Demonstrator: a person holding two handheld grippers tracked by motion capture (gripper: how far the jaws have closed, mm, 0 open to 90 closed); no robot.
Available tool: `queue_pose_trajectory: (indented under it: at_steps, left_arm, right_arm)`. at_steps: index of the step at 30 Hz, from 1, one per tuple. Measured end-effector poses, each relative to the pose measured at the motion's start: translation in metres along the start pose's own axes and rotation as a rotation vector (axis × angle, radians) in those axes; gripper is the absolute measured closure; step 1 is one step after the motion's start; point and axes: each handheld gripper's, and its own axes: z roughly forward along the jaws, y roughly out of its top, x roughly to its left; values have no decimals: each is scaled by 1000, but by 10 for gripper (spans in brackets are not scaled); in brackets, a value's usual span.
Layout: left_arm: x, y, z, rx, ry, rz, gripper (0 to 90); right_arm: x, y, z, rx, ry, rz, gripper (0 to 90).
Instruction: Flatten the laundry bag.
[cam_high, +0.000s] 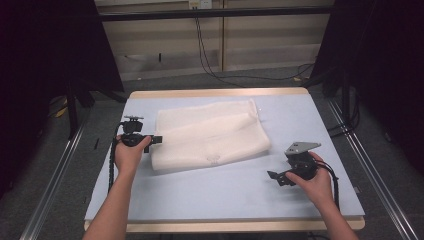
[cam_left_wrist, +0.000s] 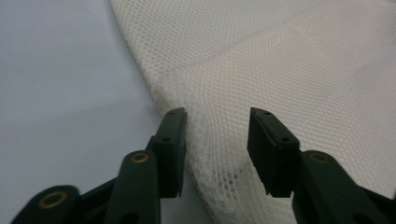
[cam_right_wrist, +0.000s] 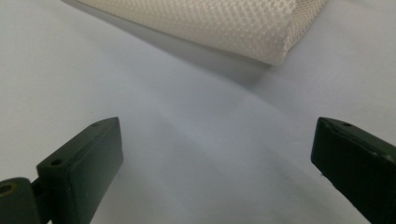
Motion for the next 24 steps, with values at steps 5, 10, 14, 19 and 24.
queue_pose_trajectory:
  at_steps: [5, 10, 14, 19, 24]
  left_arm:
    - [-2, -1, -5, 5, -8, -13, 714]
    - [-10, 1, -13, -33, -43, -13, 813]
    - [-20, 1, -16, -67, -92, -5, 827]
    - [-33, 0, -18, -82, -122, 33, 833]
    - [-44, -4, -20, -91, -146, 55, 835]
  right_arm:
    - [1, 0, 1, 5, 2, 5, 18]
    - [1, 1, 1, 0, 4, -3, 18]
    - [2, 1, 1, 9, 5, -1, 18]
    - [2, 1, 1, 7, 8, 0, 18]
    - [2, 1, 2, 5, 11, -5, 18]
